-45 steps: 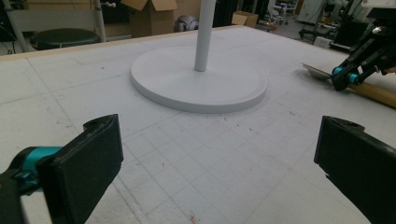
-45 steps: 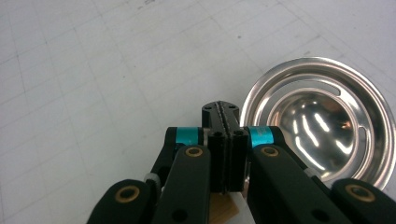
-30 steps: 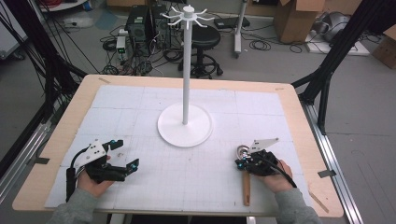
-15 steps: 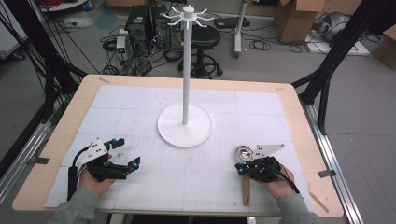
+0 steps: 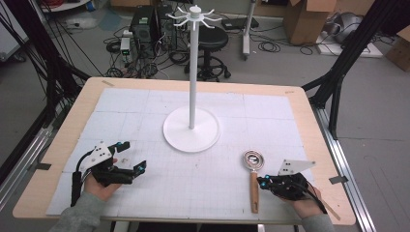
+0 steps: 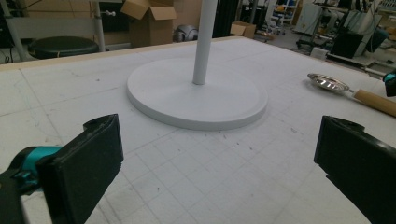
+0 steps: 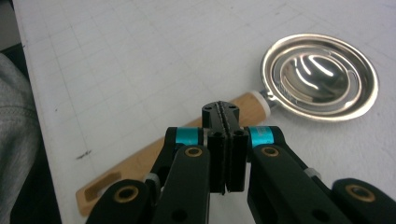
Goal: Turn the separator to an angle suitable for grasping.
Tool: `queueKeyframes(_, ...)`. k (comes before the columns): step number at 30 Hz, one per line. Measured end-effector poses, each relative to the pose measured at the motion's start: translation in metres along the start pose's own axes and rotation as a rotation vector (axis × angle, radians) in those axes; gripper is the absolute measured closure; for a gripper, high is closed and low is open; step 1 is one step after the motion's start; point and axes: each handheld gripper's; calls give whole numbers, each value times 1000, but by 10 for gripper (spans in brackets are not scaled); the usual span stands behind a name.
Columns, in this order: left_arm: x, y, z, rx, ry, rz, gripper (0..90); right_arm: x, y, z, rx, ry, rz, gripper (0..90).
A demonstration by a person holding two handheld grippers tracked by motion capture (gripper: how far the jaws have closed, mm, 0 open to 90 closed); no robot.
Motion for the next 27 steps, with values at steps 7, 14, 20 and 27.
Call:
queueKeyframes(7,-1,1,-3,5,11,-1,18,11,-5,6,-25,-7,-11,900)
queueKeyframes(14,-1,0,-5,7,11,-2,18,14,-8,1,-44,-35,-9,900)
queueKeyframes(20,-1,0,-6,8,12,-1,18,17,-9,2,-56,-45,-20,900)
queueKeyframes(27,-1,0,-6,8,9,1,18,23,-12,4,-77,-52,-39,900)
Point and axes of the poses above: each handheld gripper's, and its own axes: z roughly backward along the jaws, x roughly out of its underside, y roughly to its right, and after that the axes turned 4 degrees about -x, right-handed
